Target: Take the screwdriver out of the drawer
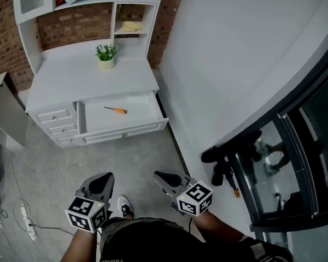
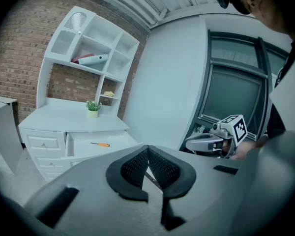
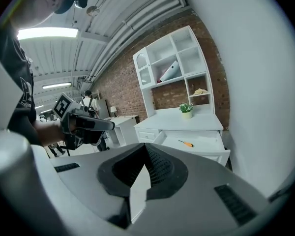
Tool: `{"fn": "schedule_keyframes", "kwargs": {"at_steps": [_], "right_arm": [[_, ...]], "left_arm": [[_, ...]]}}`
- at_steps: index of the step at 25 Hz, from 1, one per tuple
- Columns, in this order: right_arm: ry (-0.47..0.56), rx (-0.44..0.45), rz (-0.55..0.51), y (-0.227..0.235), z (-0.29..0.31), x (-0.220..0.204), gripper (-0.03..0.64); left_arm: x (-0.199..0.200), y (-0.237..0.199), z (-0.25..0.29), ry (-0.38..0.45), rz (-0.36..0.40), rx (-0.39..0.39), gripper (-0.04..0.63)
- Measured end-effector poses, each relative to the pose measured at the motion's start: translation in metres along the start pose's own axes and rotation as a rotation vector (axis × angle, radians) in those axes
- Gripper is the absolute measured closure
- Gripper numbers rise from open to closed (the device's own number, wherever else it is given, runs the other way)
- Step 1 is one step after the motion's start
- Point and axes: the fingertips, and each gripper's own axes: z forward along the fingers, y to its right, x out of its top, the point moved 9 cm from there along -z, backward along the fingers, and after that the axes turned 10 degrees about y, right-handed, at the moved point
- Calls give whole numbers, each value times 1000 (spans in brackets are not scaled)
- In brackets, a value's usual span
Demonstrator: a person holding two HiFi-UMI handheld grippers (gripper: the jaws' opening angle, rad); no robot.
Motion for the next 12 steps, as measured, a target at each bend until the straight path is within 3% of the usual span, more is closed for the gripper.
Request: {"fn": "schedule_keyframes", "kwargs": {"at_steps": [12], "right_arm": [[-3,-71,-73,30,57,23,611]], "left_arm": [[19,-78,19,-20,51,-2,579]]}}
